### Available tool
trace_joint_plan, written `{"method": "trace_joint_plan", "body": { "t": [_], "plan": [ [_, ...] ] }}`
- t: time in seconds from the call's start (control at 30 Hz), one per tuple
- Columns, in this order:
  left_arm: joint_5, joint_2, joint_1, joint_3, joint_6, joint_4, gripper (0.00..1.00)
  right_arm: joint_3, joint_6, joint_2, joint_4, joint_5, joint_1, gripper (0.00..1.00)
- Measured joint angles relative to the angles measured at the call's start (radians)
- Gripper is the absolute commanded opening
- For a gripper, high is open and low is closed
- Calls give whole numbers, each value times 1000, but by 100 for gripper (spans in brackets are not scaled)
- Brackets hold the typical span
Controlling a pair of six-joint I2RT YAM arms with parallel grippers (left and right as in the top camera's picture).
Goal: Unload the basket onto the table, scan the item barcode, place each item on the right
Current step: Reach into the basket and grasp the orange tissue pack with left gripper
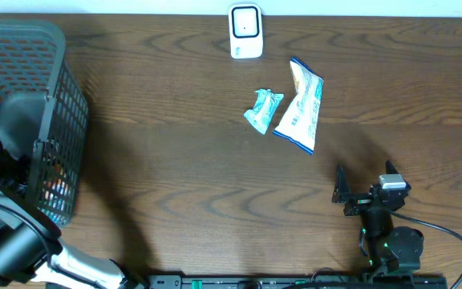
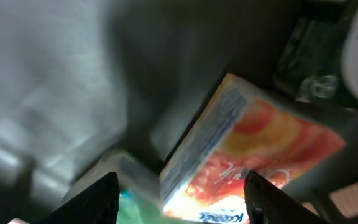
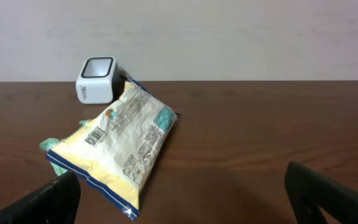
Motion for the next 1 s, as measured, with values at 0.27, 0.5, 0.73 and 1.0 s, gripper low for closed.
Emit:
{"method": "trace_joint_plan", "body": {
  "t": [0.27, 0.5, 0.73, 1.0],
  "plan": [
    [33, 16, 0, 0, 33, 9, 8, 0, 0, 0, 0, 0, 0, 99],
    [51, 16, 0, 3, 31, 6, 7, 0, 0, 0, 0, 0, 0, 99],
    [175, -38, 1, 68, -20, 23, 7, 0, 0, 0, 0, 0, 0, 99],
    [227, -404, 1, 110, -183, 212, 7, 0, 0, 0, 0, 0, 0, 99]
  ]
}}
